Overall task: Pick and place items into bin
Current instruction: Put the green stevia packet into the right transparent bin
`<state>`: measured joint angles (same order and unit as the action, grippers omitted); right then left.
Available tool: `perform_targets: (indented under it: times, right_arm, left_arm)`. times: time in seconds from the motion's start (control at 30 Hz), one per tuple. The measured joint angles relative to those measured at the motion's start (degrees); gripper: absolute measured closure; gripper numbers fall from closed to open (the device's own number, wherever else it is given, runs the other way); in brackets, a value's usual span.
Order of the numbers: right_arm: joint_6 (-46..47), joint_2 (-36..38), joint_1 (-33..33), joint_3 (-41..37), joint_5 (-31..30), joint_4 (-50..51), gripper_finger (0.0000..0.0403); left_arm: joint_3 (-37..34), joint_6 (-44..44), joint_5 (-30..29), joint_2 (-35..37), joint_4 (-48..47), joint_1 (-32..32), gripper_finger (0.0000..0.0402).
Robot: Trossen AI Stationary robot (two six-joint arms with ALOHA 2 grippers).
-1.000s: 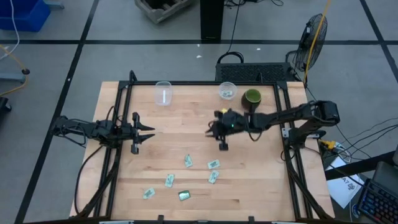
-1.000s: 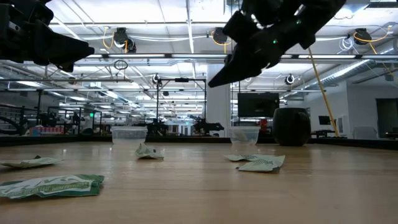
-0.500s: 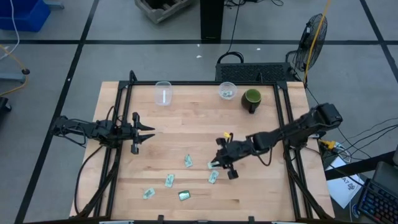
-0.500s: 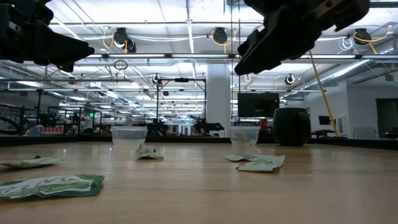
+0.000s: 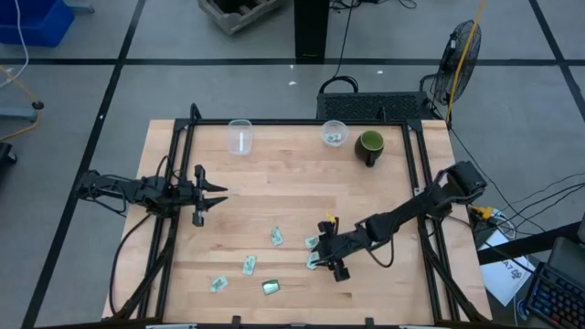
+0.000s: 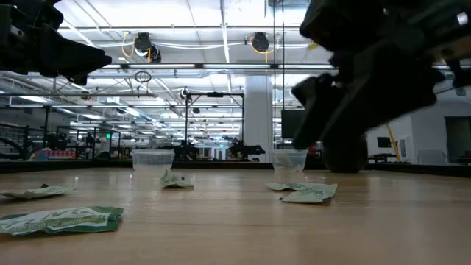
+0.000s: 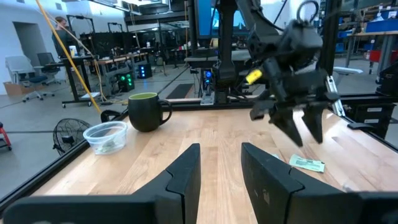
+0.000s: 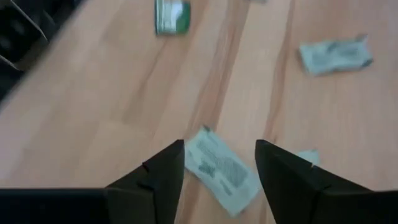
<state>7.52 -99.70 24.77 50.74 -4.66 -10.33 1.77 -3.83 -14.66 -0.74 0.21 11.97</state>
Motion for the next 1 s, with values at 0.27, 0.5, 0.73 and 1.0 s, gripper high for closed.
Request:
perform_targets:
  times: [0.27, 0.5, 0.73, 1.0]
  right_arm:
    - [0.8, -5.3, 1.2, 0.0, 0.2, -5.9, 0.0232]
    - [0.3, -8.2, 1.3, 0.1, -1.3, -6.3, 0.0249]
    - [0.8, -9.4, 1.2, 0.2, -1.9, -6.7, 0.0274]
    - [0.8, -9.3, 1.2, 0.1, -2.8, -6.7, 0.0327]
  left_arm:
    - [0.0, 0.0, 0.0, 0.0, 0.0, 0.0, 0.0279]
    - [0.0, 0.0, 0.0, 0.0, 0.0, 0.0, 0.0279]
    - [0.0, 0.0, 0.0, 0.0, 0.0, 0.0, 0.0279]
    - [0.0, 0.0, 0.0, 0.0, 0.0, 0.0, 0.0279]
